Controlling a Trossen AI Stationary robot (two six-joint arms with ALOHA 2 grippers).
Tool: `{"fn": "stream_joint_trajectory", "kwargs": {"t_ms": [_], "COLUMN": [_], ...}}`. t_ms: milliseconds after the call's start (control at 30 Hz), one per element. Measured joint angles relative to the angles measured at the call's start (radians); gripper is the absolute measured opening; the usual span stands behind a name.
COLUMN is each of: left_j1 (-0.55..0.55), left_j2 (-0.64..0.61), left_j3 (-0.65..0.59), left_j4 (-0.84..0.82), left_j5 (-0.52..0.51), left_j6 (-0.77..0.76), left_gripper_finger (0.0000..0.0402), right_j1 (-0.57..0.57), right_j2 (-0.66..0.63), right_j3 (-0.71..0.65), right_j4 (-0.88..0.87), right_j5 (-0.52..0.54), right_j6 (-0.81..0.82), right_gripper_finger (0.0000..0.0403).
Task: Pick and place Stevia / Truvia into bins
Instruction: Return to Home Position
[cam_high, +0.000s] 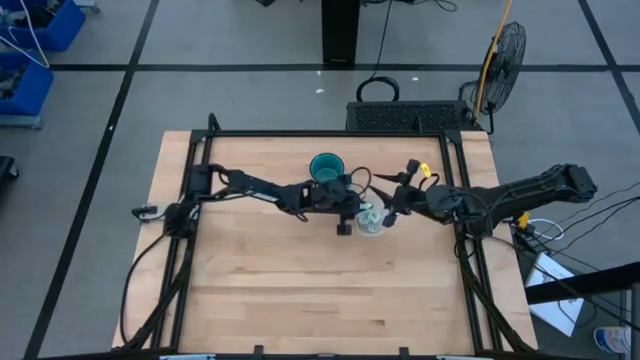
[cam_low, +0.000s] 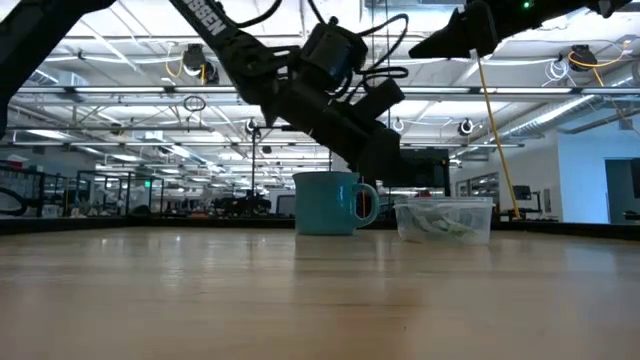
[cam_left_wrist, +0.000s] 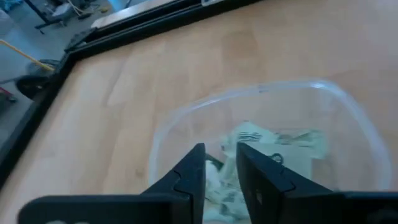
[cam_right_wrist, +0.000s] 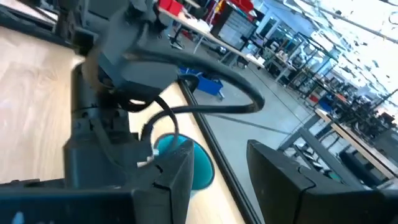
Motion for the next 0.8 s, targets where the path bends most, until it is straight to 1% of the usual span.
{"fn": "stream_joint_trajectory", "kwargs": {"t_ms": [133, 200, 267, 333, 467, 600, 667, 733, 767, 800], "left_j1": [-0.015, -0.025, -0.035, -0.035, -0.016, 0.023, 0.046, 0.064, 0.071, 0.078], "left_j2": [-0.014, -0.048, -0.118, -0.204, -0.397, -0.611, -0.72, -0.826, -0.883, -0.936], "left_j3": [0.015, 0.015, 0.015, 0.018, 0.017, 0.017, 0.017, 0.016, 0.016, 0.017], "left_j4": [-0.045, -0.065, -0.174, -0.295, -0.604, -0.854, -0.958, -1.053, -1.094, -1.144], "left_j5": [-0.048, -0.114, -0.199, -0.248, -0.25, -0.258, -0.261, -0.262, -0.26, -0.26], "left_j6": [0.069, 0.099, 0.103, 0.089, 0.066, -0.004, -0.035, -0.075, -0.089, -0.096], "left_gripper_finger": [0.0119, 0.0127, 0.013, 0.0131, 0.0131, 0.0131, 0.0131, 0.0131, 0.0131, 0.0131], "right_j1": [0.011, 0.017, 0.03, 0.044, 0.094, 0.137, 0.147, 0.147, 0.147, 0.146], "right_j2": [-0.001, -0.003, -0.022, -0.053, -0.134, -0.208, -0.239, -0.261, -0.268, -0.272], "right_j3": [0.0, 0.0, 0.0, 0.0, 0.0, 0.0, 0.0, 0.0, 0.0, 0.0], "right_j4": [-0.027, -0.031, -0.029, -0.016, -0.048, -0.091, -0.096, -0.098, -0.101, -0.114], "right_j5": [0.007, 0.007, 0.035, 0.101, 0.254, 0.369, 0.4, 0.401, 0.401, 0.401], "right_j6": [-0.006, -0.052, -0.088, -0.089, -0.049, -0.064, -0.092, -0.096, -0.071, -0.013], "right_gripper_finger": [0.0141, 0.0141, 0.0141, 0.0141, 0.0141, 0.0141, 0.0141, 0.0141, 0.0141, 0.0141]}}
